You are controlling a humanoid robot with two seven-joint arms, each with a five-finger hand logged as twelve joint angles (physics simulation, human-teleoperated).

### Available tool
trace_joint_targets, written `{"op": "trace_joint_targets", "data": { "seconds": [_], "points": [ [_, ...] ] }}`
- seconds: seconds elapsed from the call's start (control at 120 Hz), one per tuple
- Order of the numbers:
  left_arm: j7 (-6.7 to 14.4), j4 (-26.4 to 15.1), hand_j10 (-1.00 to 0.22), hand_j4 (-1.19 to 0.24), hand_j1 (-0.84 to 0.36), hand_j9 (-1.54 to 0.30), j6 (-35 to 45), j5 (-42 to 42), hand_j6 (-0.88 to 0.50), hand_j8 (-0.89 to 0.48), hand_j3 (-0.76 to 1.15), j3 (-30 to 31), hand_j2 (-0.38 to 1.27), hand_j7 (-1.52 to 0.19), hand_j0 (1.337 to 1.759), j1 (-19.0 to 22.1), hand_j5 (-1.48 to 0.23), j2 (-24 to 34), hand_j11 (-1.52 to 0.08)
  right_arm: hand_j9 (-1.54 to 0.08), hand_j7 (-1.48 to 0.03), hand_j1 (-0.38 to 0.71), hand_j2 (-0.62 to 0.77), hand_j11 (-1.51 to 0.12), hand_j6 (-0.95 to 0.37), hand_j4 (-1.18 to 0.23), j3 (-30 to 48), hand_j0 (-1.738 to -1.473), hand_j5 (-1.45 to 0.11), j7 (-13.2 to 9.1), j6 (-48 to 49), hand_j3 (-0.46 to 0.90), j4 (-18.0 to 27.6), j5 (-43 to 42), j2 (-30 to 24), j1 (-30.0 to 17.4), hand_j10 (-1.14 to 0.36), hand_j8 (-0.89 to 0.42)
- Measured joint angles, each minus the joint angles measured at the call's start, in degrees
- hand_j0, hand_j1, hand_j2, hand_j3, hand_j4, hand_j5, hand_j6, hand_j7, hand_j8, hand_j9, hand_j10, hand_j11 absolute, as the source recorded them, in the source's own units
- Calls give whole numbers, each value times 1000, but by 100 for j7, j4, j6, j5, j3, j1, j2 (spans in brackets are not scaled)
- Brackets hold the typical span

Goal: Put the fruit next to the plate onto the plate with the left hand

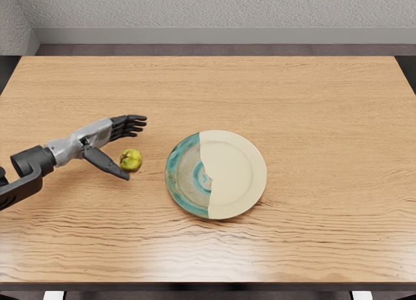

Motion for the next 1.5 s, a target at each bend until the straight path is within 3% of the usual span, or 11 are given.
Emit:
{"op": "trace_joint_targets", "data": {
  "seconds": [0.533,1.067,1.5],
  "points": [
    [0,341,-238,-239,69,-306,35,-3,-239,-239,0,9,51,-306,1658,16,-307,-199,-306,0,0,-349,0,0,-1,-1,0,-1658,0,0,1,0,0,-3,0,6,0,-1],
    [0,155,-278,-279,21,-359,-66,25,-280,-280,0,18,60,-359,1658,87,-359,-154,-359,0,0,-349,0,0,-1,-1,4,-1658,0,0,0,0,0,5,0,16,0,-1],
    [0,149,-378,-379,-99,-488,-141,27,-379,-379,0,19,80,-489,1658,103,-489,-190,-488,0,0,-349,0,0,-1,-1,1,-1658,0,0,-2,0,0,6,0,16,0,-1]
  ]
}}
